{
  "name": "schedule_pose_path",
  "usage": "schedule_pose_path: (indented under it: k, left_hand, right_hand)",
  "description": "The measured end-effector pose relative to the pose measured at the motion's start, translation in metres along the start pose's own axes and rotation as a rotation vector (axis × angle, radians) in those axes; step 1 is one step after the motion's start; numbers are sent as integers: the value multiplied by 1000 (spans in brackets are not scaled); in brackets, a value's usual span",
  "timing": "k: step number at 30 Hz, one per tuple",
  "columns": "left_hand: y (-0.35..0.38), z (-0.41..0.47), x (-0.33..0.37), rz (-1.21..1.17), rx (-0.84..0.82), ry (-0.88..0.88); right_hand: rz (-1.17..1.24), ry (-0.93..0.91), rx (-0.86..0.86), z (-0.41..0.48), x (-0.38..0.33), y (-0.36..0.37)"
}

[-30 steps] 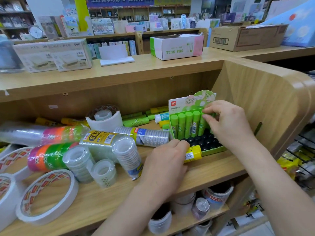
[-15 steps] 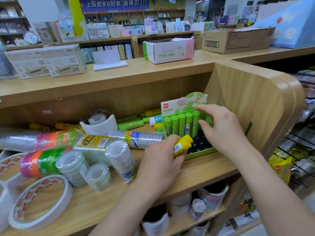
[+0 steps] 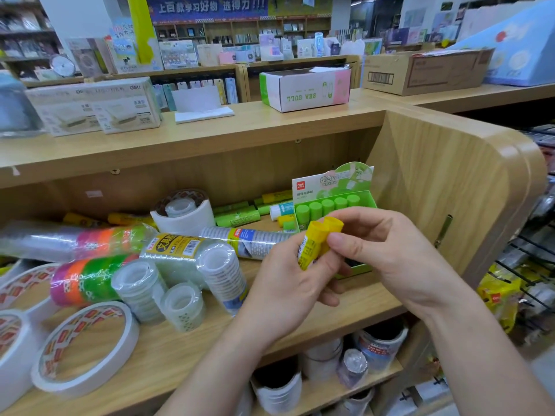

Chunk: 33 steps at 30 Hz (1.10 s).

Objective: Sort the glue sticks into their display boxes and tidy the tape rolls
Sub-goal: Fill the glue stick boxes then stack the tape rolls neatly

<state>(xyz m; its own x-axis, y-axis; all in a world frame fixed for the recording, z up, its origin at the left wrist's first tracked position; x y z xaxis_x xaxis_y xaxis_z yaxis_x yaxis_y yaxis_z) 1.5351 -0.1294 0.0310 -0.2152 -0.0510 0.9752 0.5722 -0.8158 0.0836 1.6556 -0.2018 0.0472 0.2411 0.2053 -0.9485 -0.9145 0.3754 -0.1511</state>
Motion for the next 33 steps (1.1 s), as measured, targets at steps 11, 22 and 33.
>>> schedule_pose_path:
  k: [11, 22, 33]
  left_hand:
    - [-14, -22, 20, 537, 170, 323]
    - [-25, -36, 60, 554, 196, 432]
    - [-72, -64, 76, 574, 318, 420]
  right_hand:
    - [208, 40, 132, 7, -9, 21]
    - [125, 8, 28, 14, -26, 47]
    - [-74, -159, 88, 31, -71, 92]
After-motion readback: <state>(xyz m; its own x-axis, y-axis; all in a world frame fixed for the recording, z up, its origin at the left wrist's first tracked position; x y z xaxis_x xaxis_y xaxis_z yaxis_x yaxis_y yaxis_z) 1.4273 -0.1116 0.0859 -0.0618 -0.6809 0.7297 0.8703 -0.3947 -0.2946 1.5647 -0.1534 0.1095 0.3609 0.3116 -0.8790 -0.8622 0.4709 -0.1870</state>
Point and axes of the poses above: each hand's wrist, its own z-axis towards the middle knuckle, its own y-axis out of the palm, x = y × z, the point moved 2 cm from there along z, towards the middle knuckle, and after that the axes turned 11 degrees about -z, right-handed, at the moved point
